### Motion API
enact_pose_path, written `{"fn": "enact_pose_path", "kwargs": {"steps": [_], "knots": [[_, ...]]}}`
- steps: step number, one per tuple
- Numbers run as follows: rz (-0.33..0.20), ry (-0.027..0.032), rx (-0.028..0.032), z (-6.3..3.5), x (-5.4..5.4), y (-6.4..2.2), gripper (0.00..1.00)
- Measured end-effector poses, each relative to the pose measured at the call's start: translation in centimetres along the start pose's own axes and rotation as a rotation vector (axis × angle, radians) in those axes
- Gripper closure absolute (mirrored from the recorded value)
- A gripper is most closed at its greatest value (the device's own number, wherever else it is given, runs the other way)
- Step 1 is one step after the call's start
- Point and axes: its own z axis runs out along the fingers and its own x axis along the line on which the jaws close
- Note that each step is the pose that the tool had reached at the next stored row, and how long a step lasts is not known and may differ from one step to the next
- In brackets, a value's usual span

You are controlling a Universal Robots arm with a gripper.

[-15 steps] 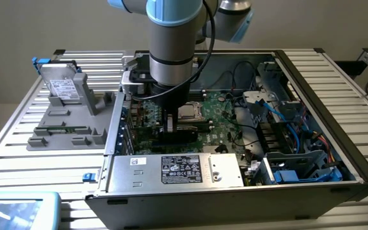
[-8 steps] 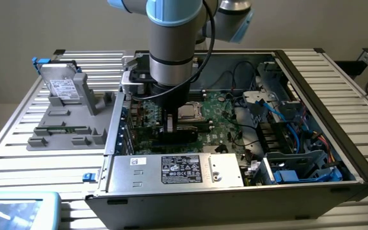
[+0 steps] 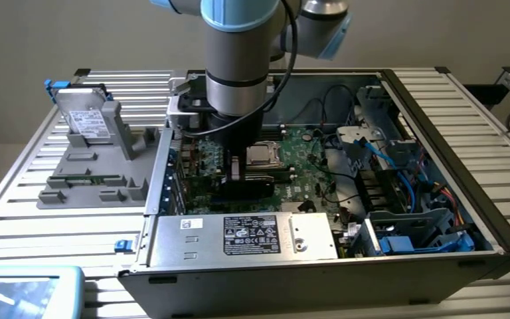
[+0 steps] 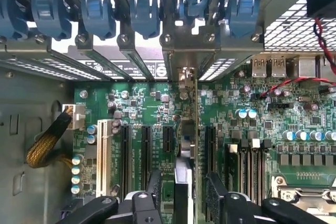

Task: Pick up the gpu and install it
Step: 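Insert the gpu into the slot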

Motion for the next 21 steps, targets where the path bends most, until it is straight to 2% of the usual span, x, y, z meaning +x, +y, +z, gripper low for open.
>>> {"fn": "enact_pose_path", "kwargs": {"steps": [8, 13, 21], "knots": [[0.0, 0.0001, 0.0002, -3.63, 0.1, 0.22, 0.52], [0.0, 0.0006, 0.0002, -5.69, 0.1, 0.73, 0.52], [0.0, 0.0005, 0.0004, -5.7, 0.1, 0.76, 0.52]]}}
